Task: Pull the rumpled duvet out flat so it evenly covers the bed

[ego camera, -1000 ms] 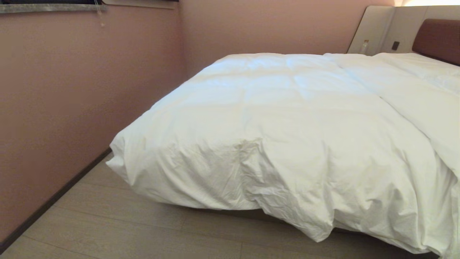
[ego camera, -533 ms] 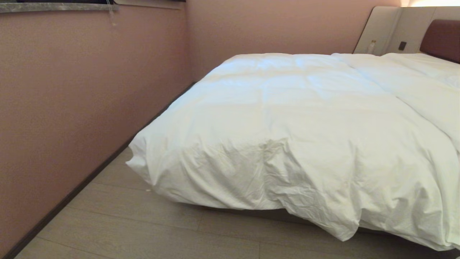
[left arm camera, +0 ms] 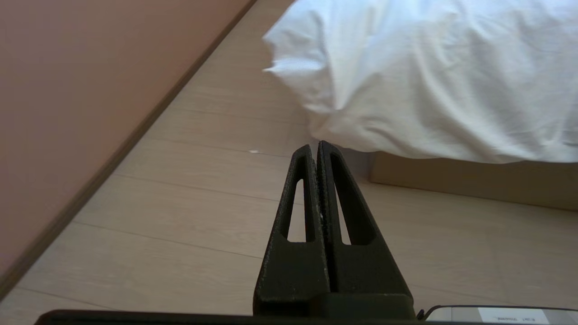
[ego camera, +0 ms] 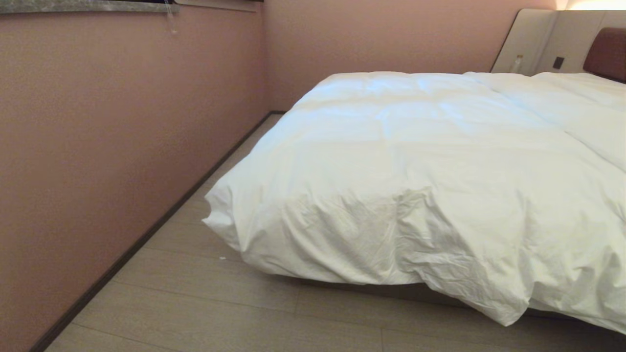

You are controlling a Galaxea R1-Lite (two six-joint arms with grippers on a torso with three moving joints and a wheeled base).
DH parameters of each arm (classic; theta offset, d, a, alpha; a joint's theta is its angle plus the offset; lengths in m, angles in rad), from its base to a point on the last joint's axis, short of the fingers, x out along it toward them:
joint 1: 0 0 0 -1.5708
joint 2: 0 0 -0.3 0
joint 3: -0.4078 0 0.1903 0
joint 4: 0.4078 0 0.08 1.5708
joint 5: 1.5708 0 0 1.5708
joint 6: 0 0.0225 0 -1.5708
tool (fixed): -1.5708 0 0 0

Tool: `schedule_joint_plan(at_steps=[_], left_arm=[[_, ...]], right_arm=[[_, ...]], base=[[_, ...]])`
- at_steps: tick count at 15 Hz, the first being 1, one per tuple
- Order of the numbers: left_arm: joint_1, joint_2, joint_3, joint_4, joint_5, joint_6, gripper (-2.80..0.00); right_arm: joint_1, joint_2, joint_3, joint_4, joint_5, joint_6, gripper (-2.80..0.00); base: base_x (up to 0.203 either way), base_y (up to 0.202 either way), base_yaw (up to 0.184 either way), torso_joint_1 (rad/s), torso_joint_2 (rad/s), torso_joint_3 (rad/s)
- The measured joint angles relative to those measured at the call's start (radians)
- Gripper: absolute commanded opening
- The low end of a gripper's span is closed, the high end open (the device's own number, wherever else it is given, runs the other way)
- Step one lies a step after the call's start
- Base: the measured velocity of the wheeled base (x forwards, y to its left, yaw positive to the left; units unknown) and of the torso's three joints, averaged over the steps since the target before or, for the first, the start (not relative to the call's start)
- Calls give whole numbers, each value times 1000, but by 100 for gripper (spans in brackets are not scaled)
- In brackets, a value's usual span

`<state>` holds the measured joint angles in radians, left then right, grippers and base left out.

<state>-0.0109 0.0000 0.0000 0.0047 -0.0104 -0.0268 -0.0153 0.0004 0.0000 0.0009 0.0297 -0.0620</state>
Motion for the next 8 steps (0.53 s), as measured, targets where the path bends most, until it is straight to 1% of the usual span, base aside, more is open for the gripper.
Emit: schedule_joint_plan(at_steps=[8], left_arm=[[0,0,0,0,0,0,-280]], right_arm=[[0,0,0,1,-1,0,-280]], base=[[0,195,0,0,3,2]])
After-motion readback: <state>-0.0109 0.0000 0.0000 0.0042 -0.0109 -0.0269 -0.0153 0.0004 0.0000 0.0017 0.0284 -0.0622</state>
